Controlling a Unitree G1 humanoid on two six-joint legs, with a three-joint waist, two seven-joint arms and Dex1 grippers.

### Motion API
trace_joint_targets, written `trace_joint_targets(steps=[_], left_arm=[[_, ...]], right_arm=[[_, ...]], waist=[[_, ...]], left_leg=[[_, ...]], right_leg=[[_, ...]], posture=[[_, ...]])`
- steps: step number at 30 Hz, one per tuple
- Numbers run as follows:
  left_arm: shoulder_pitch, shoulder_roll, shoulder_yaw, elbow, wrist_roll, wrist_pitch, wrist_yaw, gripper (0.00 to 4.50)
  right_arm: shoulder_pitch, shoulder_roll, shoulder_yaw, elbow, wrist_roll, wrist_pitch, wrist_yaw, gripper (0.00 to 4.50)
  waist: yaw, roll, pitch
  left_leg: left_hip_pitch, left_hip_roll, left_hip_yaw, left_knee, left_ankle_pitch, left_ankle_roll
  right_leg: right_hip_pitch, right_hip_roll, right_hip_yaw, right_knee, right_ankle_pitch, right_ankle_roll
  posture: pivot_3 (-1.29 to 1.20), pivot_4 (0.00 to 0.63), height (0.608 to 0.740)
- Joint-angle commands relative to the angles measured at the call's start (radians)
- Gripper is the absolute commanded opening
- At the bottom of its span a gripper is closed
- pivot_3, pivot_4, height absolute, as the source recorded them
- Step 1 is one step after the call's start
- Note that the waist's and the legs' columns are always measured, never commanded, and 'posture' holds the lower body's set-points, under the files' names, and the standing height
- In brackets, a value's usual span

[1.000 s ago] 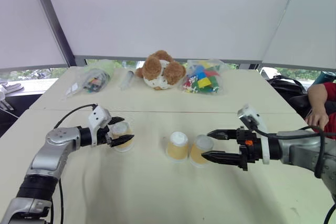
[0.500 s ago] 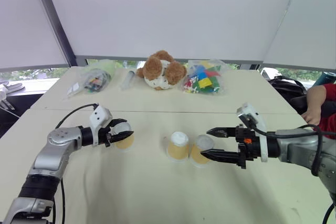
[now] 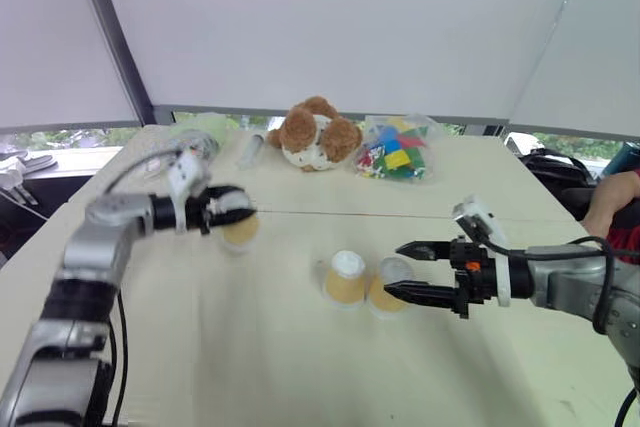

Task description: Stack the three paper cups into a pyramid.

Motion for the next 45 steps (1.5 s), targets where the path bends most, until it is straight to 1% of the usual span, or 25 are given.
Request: trace_joint_targets(steps=[1,3,5,7,9,12,17,22,29,42,44,45], left_arm=[[-0.138,-0.039,-0.030,0.047,-0.012,0.058,-0.053,2.29],[-0.251,-0.127,-0.066,0.088,-0.035,0.139,-0.096,2.29],[-0.307,-0.185,-0.085,0.112,-0.041,0.196,-0.114,2.29],[-0.332,-0.231,-0.092,0.123,-0.045,0.227,-0.119,2.29],[-0.345,-0.300,-0.117,0.118,-0.051,0.258,-0.123,2.29],[-0.339,-0.384,-0.172,0.105,-0.031,0.259,-0.130,2.29],[-0.319,-0.469,-0.239,0.130,-0.001,0.207,-0.169,2.29],[-0.315,-0.505,-0.279,0.197,0.053,0.126,-0.202,2.29],[-0.330,-0.526,-0.273,0.245,0.080,0.085,-0.223,2.29],[-0.298,-0.546,-0.281,0.192,0.102,0.061,-0.224,2.29],[-0.291,-0.546,-0.283,0.181,0.103,0.061,-0.225,3.32],[-0.289,-0.546,-0.283,0.176,0.102,0.065,-0.227,3.66]], right_arm=[[-0.021,-0.046,-0.082,0.011,0.002,-0.011,0.008,4.50],[0.012,-0.083,-0.154,0.001,0.022,0.010,0.007,4.50],[0.040,-0.099,-0.201,-0.016,0.039,0.026,-0.003,4.50],[0.068,-0.102,-0.237,-0.037,0.055,0.042,-0.023,4.50],[0.132,-0.098,-0.302,-0.071,0.070,0.066,-0.049,4.50],[0.220,-0.084,-0.377,-0.123,0.097,0.089,-0.081,4.50],[0.266,-0.055,-0.402,-0.182,0.155,0.092,-0.147,4.50],[0.298,-0.052,-0.416,-0.207,0.195,0.086,-0.194,4.50],[0.331,-0.051,-0.417,-0.218,0.224,0.065,-0.236,4.50],[0.346,-0.052,-0.382,-0.204,0.213,0.017,-0.252,4.50],[0.349,-0.053,-0.380,-0.204,0.212,0.012,-0.252,4.50],[0.349,-0.054,-0.378,-0.202,0.211,0.010,-0.252,4.50]], waist=[[0.000,0.000,0.000],[0.005,0.000,0.000],[0.013,0.000,0.000],[0.007,0.000,0.000],[-0.004,0.000,0.000],[-0.005,0.000,0.000],[-0.011,0.001,0.000],[-0.006,0.001,0.000],[-0.005,0.001,0.000],[-0.004,0.001,0.000],[-0.004,0.001,0.000],[-0.004,0.001,0.000]], left_leg=[[0.000,0.000,0.000,0.000,-0.001,0.001],[0.000,-0.001,0.000,0.001,-0.001,0.001],[-0.001,-0.001,-0.001,0.001,-0.001,0.002],[-0.001,-0.001,-0.001,0.001,-0.001,0.002],[-0.001,-0.001,-0.003,0.001,-0.002,0.003],[-0.002,-0.001,-0.007,0.000,-0.002,0.003],[-0.002,-0.001,-0.013,0.000,-0.002,0.003],[-0.003,-0.002,-0.015,0.000,-0.001,0.003],[-0.006,-0.003,-0.018,0.001,-0.001,0.003],[-0.007,-0.004,-0.020,0.002,-0.001,0.003],[-0.007,-0.004,-0.020,0.002,-0.001,0.003],[-0.007,-0.004,-0.020,0.002,-0.001,0.003]], right_leg=[[0.000,0.000,0.000,0.000,0.000,0.000],[0.001,0.000,0.000,-0.001,0.000,0.000],[0.001,0.000,0.000,-0.001,0.000,0.000],[0.000,0.000,0.000,-0.001,0.000,0.001],[0.000,0.001,0.000,-0.001,0.000,0.003],[0.000,0.002,-0.001,0.000,0.000,0.004],[0.000,0.003,-0.001,0.000,0.000,0.004],[0.001,0.003,-0.001,0.000,-0.001,0.004],[0.000,0.003,-0.001,-0.001,-0.001,0.004],[0.000,0.003,-0.001,-0.001,-0.001,0.004],[0.000,0.003,-0.001,-0.001,-0.001,0.004],[0.000,0.003,-0.002,-0.001,-0.001,0.004]], posture=[[0.00,0.150,0.740],[0.00,0.150,0.740],[0.00,0.150,0.740],[0.00,0.150,0.740],[0.00,0.150,0.740],[0.00,0.150,0.740],[0.00,0.150,0.740],[0.00,0.150,0.740],[0.00,0.150,0.740],[0.00,0.150,0.740],[0.00,0.150,0.740],[0.00,0.150,0.740]])
